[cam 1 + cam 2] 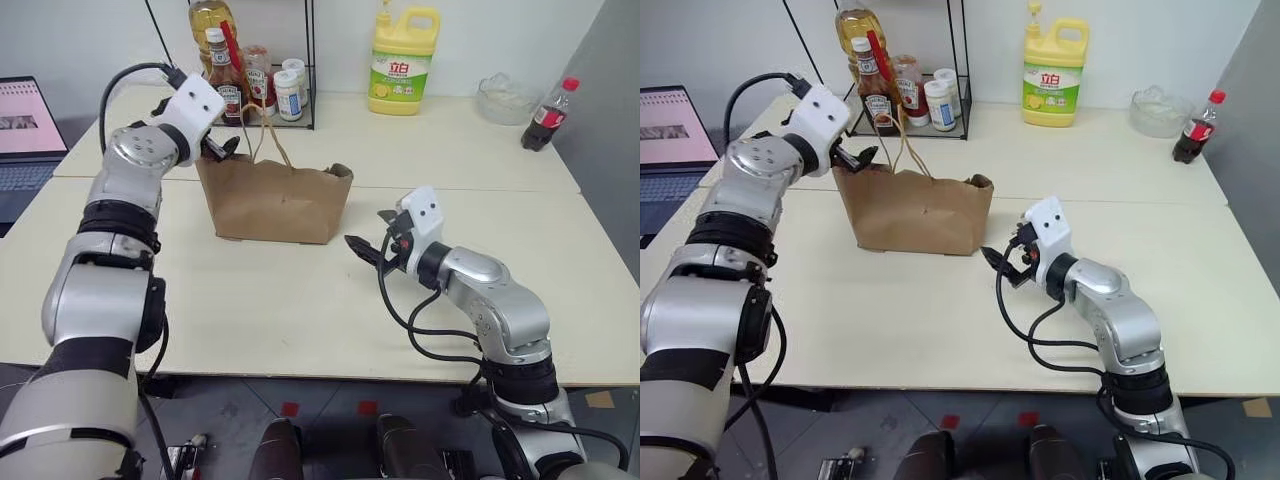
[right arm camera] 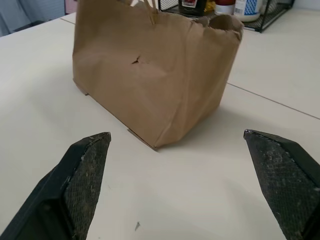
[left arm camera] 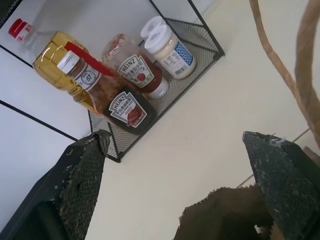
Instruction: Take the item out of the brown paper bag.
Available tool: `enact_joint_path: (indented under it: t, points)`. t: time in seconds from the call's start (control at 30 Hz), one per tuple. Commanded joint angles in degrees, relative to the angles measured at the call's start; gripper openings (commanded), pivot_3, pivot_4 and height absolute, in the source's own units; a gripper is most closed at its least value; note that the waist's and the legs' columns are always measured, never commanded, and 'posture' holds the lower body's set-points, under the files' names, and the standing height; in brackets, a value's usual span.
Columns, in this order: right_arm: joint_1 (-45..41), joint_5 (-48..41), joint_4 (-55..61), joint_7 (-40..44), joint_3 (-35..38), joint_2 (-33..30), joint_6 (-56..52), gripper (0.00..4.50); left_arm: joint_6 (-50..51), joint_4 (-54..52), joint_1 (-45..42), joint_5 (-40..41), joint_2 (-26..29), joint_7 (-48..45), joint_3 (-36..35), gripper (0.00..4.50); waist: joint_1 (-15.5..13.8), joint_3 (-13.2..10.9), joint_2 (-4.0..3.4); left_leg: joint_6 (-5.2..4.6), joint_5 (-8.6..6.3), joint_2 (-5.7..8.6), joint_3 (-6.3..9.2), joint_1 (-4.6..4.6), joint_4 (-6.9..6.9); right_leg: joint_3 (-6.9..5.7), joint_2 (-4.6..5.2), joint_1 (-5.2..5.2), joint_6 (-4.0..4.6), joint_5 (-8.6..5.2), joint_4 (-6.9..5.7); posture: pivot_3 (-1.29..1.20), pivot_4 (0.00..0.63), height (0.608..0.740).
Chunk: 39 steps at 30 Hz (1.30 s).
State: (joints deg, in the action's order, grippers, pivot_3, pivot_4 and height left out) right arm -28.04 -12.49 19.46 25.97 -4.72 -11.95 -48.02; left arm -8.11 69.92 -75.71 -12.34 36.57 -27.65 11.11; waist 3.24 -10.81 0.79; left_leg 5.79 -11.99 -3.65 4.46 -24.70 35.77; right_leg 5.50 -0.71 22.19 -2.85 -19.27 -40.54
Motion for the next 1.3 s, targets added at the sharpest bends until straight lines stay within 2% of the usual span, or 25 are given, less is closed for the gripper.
enact_joint_path:
  t: [0.03, 0.13, 0.43, 0.6, 0.73, 0.93, 1.17, 1.3]
  points:
    - [-0.11, -0.63, 2.54, -1.56, -0.07, 0.38, 0.26, 4.47, -1.46, 3.05, -3.45, -4.05, -0.3, -0.03, 2.07, 4.5, 0.02, 0.0, 0.0, 0.0, 0.0, 0.0, 0.0, -0.02, 0.01, 0.0, 0.0, 0.03, 0.0, 0.0, -0.01, 0.0, 0.15, 0.74]
    - [-0.03, -0.85, 2.47, -2.13, -0.15, 0.32, 0.3, 4.47, -1.31, 4.43, -4.27, -5.69, -0.5, -3.28, 2.86, 4.5, 0.11, 0.0, 0.0, 0.0, 0.0, 0.0, 0.0, -0.03, 0.01, 0.0, 0.0, 0.06, 0.0, 0.0, -0.06, 0.0, 0.15, 0.74]
    - [-0.21, -1.13, -0.14, -2.17, -0.79, 0.47, 1.91, 4.47, -1.03, 2.66, -3.84, -5.08, 0.97, -22.62, 1.97, 4.5, -0.01, 0.0, 0.01, 0.1, 0.06, 0.01, 0.0, -0.03, 0.02, 0.0, 0.0, 0.06, -0.01, 0.0, -0.09, 0.0, 0.15, 0.74]
    - [0.02, -1.55, -3.08, -1.26, -0.41, 0.09, 3.51, 4.47, -1.23, -4.24, -0.42, -3.55, 3.83, -33.72, 1.82, 4.5, -0.03, 0.01, 0.01, 0.09, 0.05, 0.02, 0.0, -0.03, 0.05, 0.0, 0.02, 0.04, 0.0, 0.0, -0.1, 0.0, 0.15, 0.74]
    - [0.66, -1.32, -5.75, -1.24, -0.43, 0.18, 5.11, 4.47, 5.77, -21.15, 7.54, 0.71, 7.81, -43.89, 0.68, 4.5, 0.2, 0.01, 0.01, 0.13, 0.07, 0.0, 0.0, -0.02, 0.04, 0.01, 0.02, 0.05, 0.0, 0.0, -0.2, 0.0, 0.15, 0.74]
    - [2.71, -0.58, -9.53, -1.7, 0.25, 0.06, 8.12, 4.47, 20.61, -48.13, 22.48, 6.16, 12.64, -49.32, -1.91, 4.5, 0.08, 0.01, 0.01, 0.14, 0.08, -0.02, 0.03, -0.01, 0.12, 0.01, 0.02, 0.02, 0.0, 0.0, -0.28, 0.0, 0.15, 0.74]
    - [3.78, 0.16, -11.42, -2.86, 1.54, -1.32, 9.59, 4.47, 39.76, -76.16, 37.7, 11.97, 14.02, -48.48, -3.52, 4.5, -0.17, 0.02, 0.02, -0.01, 0.02, -0.02, 0.08, 0.01, 0.26, 0.0, 0.01, -0.05, 0.0, 0.0, -0.36, 0.0, 0.15, 0.74]
    - [3.71, 0.26, -12.01, -3.65, 2.04, -1.64, 10.03, 4.47, 46.29, -85.35, 44.7, 14.07, 15.0, -46.62, -3.45, 4.5, -0.01, 0.02, 0.02, -0.02, 0.02, -0.04, 0.08, 0.05, 0.26, 0.02, -0.02, -0.08, 0.0, -0.01, -0.37, 0.0, 0.15, 0.74]
